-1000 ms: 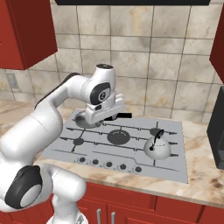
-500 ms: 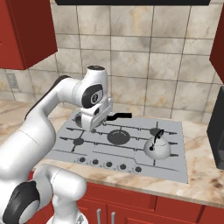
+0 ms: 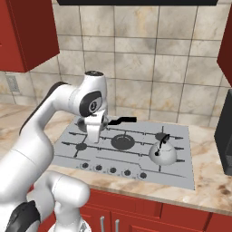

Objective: Pick the pan from the cabinet and place it on the stove. Then turn on the stove burner for the pan.

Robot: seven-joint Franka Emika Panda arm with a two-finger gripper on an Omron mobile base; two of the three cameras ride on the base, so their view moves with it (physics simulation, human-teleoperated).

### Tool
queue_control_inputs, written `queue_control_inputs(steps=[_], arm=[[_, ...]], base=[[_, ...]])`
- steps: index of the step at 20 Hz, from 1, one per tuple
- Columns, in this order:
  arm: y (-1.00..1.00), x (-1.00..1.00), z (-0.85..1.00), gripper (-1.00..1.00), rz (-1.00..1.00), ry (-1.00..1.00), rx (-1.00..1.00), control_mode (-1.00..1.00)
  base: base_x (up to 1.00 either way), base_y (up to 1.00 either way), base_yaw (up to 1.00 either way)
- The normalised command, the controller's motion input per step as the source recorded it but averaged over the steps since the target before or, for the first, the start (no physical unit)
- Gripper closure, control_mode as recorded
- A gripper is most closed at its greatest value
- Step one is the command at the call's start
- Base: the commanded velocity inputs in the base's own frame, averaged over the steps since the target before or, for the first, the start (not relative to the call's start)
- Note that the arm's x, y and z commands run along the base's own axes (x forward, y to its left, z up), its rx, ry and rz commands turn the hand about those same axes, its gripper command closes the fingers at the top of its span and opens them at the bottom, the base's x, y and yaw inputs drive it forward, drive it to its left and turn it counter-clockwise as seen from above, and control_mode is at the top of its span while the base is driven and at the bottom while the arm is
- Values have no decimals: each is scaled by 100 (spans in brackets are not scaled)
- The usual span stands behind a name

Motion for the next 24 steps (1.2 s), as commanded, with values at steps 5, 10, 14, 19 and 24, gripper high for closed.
queue_control_inputs(steps=[5,10,14,19,24], arm=[[19,-25,0,-100,42,2,-1,-100],[27,-26,0,-100,42,1,0,-100],[18,-20,0,-100,41,0,0,-100],[0,-5,-3,-100,40,0,0,-100],[4,0,-22,-100,38,1,0,-100]], base=[[0,0,0],[0,0,0],[0,0,0],[0,0,0],[0,0,0]])
